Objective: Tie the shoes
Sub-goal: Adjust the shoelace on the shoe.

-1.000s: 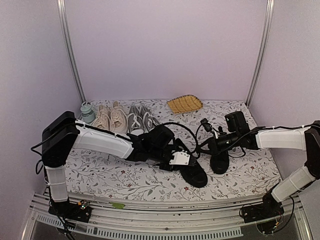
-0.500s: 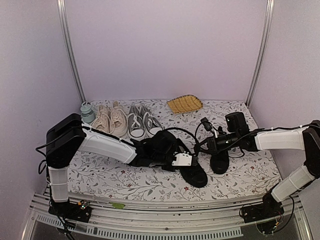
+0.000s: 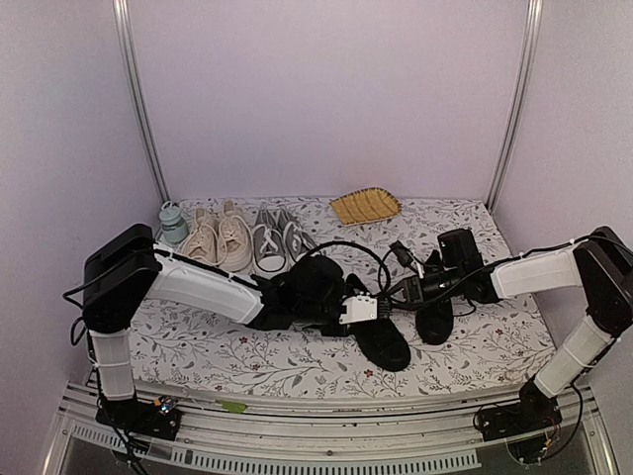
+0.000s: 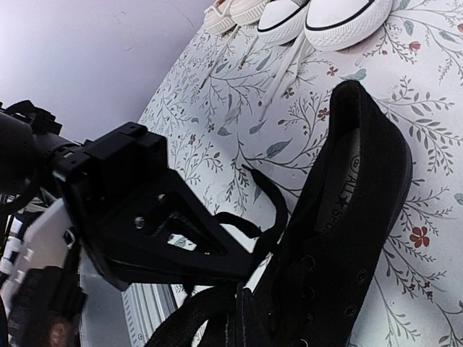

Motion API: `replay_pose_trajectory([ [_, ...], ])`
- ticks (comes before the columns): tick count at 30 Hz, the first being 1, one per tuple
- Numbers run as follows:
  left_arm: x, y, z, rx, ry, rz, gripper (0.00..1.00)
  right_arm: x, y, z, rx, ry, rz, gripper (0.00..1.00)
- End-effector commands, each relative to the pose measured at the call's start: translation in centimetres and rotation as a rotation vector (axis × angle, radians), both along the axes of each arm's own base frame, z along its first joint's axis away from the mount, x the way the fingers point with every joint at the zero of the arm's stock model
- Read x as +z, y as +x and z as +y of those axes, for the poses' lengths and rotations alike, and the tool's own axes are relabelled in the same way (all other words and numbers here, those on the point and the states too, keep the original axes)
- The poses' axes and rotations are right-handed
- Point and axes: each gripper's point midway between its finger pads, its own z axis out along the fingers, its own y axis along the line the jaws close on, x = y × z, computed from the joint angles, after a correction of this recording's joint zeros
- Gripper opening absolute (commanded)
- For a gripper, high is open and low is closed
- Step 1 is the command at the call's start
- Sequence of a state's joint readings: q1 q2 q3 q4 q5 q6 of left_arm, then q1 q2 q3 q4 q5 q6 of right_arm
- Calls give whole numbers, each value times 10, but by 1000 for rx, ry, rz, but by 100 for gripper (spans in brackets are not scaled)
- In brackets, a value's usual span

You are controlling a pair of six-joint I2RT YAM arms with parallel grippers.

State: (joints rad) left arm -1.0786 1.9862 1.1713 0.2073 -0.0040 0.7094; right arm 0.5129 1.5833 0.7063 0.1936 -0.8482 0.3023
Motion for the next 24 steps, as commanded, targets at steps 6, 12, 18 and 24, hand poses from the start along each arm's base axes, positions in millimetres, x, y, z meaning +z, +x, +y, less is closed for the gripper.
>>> replay_pose_trajectory([
  [6, 32, -3, -4, -6, -185, 114, 0, -24, 1, 5, 20, 0, 47, 1],
  [12, 42, 6, 2, 23, -248, 156, 0, -35, -17, 6, 75, -21, 148, 1],
  [18, 40, 7, 1, 30, -285, 182, 0, -44, -34, -7, 151, -190, 175, 1],
  [24, 36, 4, -1, 26, -310, 206, 0, -38, -35, -7, 213, -281, 145, 1],
])
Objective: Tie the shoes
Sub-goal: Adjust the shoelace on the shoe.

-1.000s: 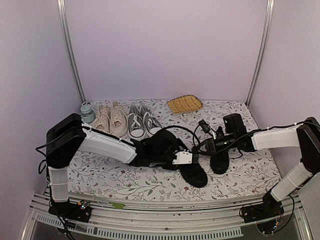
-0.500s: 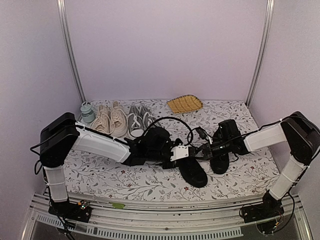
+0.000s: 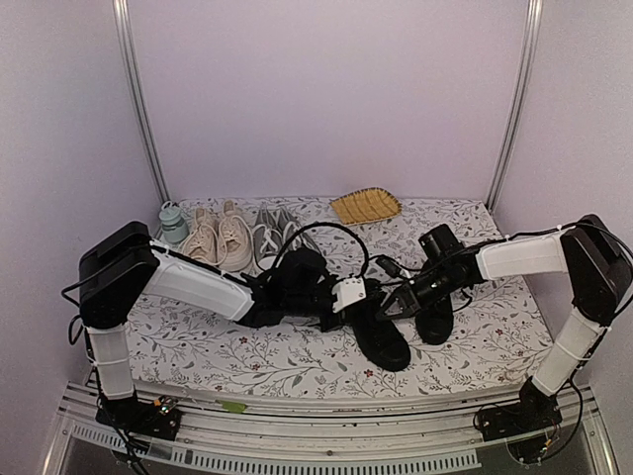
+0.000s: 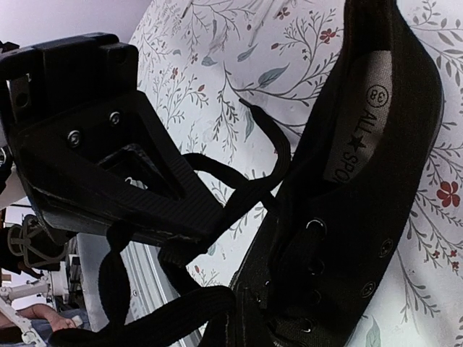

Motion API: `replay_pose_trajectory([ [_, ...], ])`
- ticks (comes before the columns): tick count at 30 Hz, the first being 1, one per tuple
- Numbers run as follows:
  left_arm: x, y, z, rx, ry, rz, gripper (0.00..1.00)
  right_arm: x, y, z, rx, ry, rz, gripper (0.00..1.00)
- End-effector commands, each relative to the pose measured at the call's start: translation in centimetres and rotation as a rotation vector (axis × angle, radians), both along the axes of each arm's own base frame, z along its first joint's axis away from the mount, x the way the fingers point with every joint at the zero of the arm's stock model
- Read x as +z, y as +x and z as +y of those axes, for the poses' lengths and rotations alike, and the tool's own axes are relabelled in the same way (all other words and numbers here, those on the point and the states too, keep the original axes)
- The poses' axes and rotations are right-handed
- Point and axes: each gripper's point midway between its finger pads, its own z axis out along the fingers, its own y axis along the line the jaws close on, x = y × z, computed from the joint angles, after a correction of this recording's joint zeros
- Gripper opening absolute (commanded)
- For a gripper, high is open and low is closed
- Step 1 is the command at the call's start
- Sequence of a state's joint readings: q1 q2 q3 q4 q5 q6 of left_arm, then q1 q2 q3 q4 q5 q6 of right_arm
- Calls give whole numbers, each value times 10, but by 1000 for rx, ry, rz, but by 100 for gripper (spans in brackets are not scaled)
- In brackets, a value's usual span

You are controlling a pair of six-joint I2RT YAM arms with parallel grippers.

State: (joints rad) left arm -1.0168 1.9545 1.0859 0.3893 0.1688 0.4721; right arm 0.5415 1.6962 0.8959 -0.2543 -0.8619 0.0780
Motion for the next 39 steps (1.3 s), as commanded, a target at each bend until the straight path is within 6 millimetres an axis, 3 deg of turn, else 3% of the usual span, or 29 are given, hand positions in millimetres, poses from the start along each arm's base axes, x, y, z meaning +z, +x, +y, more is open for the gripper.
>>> replay_pose_trajectory([
  [1, 18, 0, -3, -7, -76, -1, 0, -10, -13, -10, 65, -123, 16, 1],
  [5, 22, -2, -5, -18, -96, 2, 0, -21, -8, -13, 61, -192, 29, 1],
  [9, 30, -6, -7, -26, -152, 26, 0, -17, -6, 3, 74, -126, 54, 3],
  [15, 28, -3, -4, -11, -153, 25, 0, -3, 0, 7, 61, -110, 22, 28],
  [28, 10, 10, 5, 61, -126, 94, 0, 12, 11, -7, 5, -195, -78, 52],
  [33, 10, 14, 5, 86, -131, 119, 0, 33, 22, -9, -25, -173, -169, 53],
  [37, 14, 16, 2, 90, -141, 143, 0, 50, 17, -11, -40, -87, -214, 49],
  [38, -3, 16, 2, 98, -111, 164, 0, 54, 14, -11, -48, -68, -218, 48],
  [39, -7, 18, 2, 110, -104, 172, 0, 55, 13, -11, -53, -53, -220, 47],
])
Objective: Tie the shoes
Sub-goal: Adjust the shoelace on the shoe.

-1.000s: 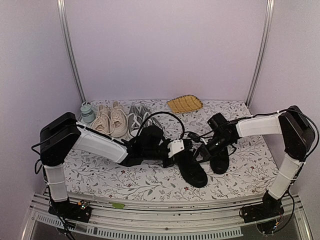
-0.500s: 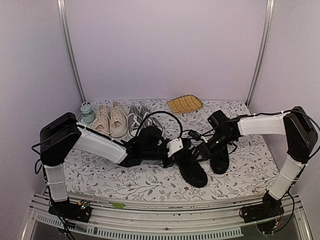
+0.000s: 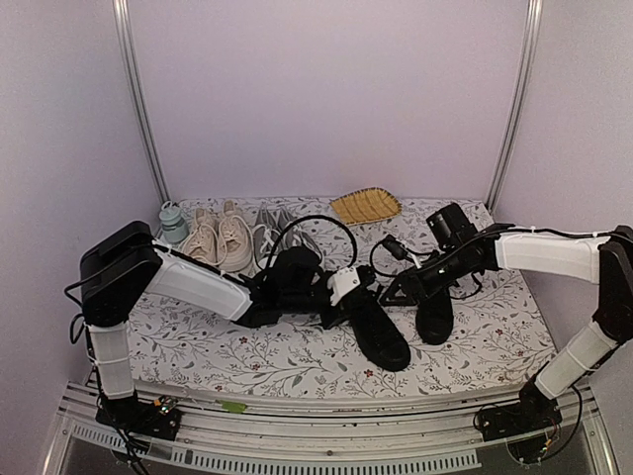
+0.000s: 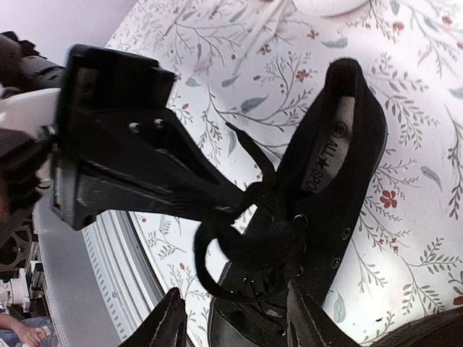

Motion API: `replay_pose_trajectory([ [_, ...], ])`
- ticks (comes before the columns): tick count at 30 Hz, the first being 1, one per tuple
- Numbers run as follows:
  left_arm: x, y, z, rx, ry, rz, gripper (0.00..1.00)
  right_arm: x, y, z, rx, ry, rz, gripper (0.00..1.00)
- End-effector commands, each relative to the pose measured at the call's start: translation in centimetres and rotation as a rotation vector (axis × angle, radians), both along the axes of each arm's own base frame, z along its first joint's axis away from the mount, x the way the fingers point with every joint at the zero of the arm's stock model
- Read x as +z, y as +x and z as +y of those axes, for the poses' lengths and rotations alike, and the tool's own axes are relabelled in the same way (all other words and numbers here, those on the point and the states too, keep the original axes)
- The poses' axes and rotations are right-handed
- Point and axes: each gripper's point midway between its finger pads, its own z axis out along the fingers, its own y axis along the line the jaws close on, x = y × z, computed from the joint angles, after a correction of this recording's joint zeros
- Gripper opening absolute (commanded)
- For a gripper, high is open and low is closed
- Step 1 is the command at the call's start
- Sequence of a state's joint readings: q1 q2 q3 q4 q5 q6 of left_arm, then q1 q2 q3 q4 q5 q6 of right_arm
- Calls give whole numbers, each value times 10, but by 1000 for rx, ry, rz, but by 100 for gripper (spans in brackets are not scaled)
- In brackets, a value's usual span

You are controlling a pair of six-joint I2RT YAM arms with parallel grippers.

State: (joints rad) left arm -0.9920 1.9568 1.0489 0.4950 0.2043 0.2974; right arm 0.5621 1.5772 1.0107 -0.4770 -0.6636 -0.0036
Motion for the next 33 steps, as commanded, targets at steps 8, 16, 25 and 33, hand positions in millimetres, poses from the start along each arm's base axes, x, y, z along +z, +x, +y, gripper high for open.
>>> replay_pose_trajectory([
  [8, -23, 28, 1, 145, 35, 106, 0, 28, -5, -8, -89, 128, -153, 31],
  [16, -26, 45, 5, 199, 6, 200, 0, 3, -27, -6, -218, 88, -130, 23],
  [25, -26, 52, 1, 189, -26, 221, 0, -42, -26, 11, -113, -26, -85, 25],
  [33, -38, 61, 6, 222, -34, 271, 0, -38, -14, 24, -96, 12, -125, 24],
])
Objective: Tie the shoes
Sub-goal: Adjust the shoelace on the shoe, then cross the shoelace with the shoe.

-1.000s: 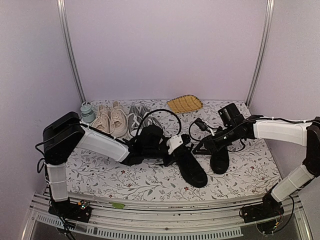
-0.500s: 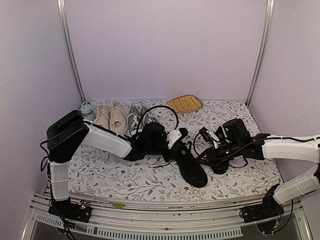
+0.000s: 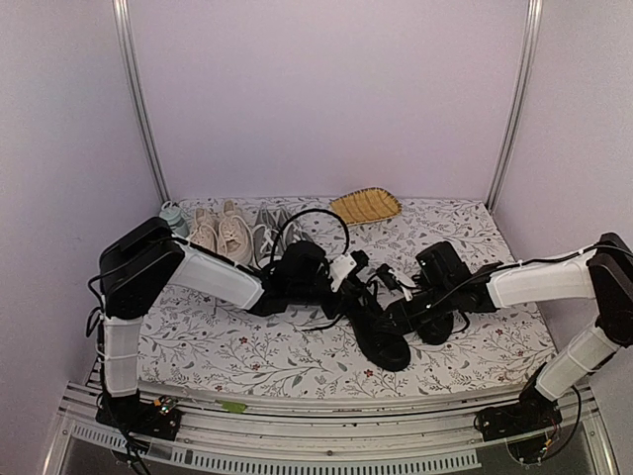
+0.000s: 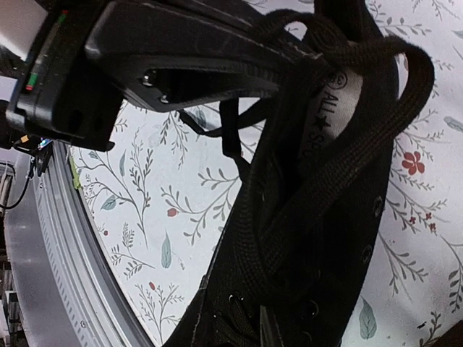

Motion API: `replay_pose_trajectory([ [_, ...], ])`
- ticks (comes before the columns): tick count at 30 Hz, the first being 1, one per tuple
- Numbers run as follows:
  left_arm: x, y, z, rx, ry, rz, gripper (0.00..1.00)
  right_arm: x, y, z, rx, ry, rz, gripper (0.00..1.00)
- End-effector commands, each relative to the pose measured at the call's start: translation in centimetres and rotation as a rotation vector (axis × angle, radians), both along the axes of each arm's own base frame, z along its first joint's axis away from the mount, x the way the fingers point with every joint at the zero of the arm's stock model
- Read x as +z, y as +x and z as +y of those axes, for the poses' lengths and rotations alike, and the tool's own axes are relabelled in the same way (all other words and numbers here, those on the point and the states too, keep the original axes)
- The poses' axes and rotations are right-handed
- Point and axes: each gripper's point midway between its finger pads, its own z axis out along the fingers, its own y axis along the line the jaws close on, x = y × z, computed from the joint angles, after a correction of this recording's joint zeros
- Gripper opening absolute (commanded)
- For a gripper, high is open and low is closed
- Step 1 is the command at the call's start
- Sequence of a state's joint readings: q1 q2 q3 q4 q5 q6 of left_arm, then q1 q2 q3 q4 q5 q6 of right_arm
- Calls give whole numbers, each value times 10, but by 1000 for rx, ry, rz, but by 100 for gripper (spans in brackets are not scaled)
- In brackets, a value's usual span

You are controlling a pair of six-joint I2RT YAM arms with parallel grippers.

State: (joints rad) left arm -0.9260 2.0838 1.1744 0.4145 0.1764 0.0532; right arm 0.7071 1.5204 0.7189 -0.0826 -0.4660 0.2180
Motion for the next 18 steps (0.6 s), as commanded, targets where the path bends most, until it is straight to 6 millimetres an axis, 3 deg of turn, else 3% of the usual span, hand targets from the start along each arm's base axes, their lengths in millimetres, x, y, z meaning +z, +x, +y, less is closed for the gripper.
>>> replay_pose_trajectory([
  [1, -6, 14, 3, 33, -19, 31, 0, 10, 16, 13, 25, 18, -63, 23],
  [6, -12, 17, 6, 40, -10, 37, 0, -4, 26, 9, 8, -44, -30, 23],
  [18, -17, 16, 10, 35, 0, 53, 0, 5, 37, 3, -23, -62, -65, 25],
])
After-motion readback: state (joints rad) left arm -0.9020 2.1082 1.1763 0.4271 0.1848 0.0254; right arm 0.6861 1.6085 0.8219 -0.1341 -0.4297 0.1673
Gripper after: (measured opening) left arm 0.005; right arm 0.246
